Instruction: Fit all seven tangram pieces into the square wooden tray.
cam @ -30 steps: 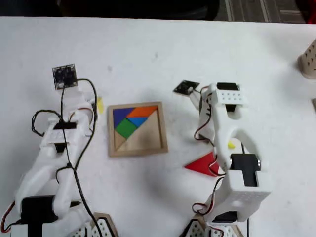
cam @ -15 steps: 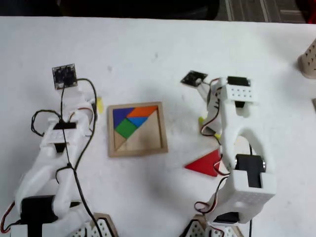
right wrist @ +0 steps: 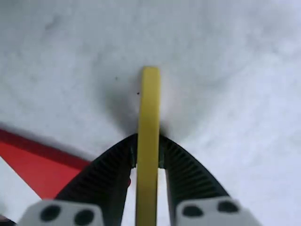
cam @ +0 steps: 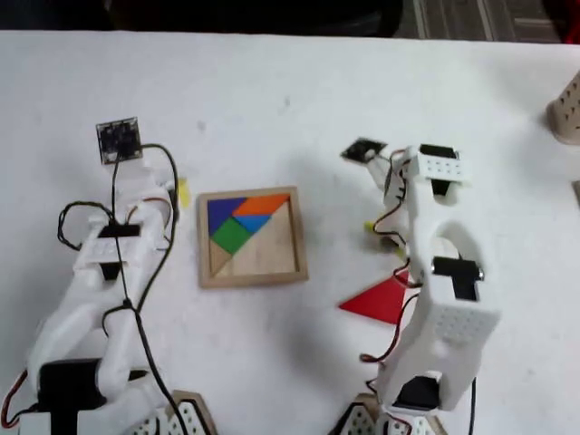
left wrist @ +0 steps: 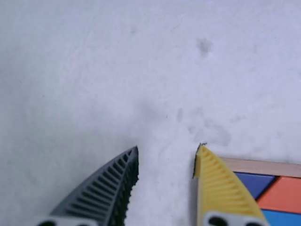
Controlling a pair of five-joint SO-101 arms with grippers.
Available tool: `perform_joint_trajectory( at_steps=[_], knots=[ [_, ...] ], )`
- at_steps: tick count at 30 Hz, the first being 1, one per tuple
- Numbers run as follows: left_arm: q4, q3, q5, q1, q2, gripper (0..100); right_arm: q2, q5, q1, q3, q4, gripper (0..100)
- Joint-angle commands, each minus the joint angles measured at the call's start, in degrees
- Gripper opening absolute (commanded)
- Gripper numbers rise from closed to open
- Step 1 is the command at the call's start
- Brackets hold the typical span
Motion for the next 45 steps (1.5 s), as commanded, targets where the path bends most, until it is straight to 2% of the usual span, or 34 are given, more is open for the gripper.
perform_joint_trajectory(
  at_steps=[1,7,12,17,22,28,35,42,45],
  knots=[
    [-2.0,-0.5,-0.4,-0.5,-2.7,22,1.5,1.1,0.6,-1.9,-0.3,1.7],
    [-2.1,-0.5,-0.4,-0.5,-2.7,22,-0.9,-0.2,0.5,-2.1,2.1,1.7],
    [-2.1,-0.5,-0.4,-1.0,-2.7,22,-10.0,-11.6,-0.8,-2.1,4.8,1.5],
    [-1.8,-1.1,-0.4,-2.0,-2.7,22,-17.8,-15.2,-4.6,-4.5,14.7,1.5],
    [-1.8,-1.3,-0.4,-2.2,-2.7,22,-21.6,-16.6,-8.0,-5.4,15.8,1.5],
    [-1.8,-1.5,-0.1,-3.9,-2.8,22,-21.7,-24.7,-19.8,-5.3,12.0,1.6],
    [-1.8,-1.5,-0.1,-4.1,-2.8,22,-21.5,-25.1,-35.0,-4.8,5.0,1.6],
    [0.2,-2.6,0.0,-5.6,-2.8,22,-12.7,-25.8,-39.6,-6.8,-2.9,1.8],
    [0.7,-2.7,0.0,-5.4,-2.8,22,-7.3,-30.1,-39.3,-10.5,-4.8,1.7]
  ],
)
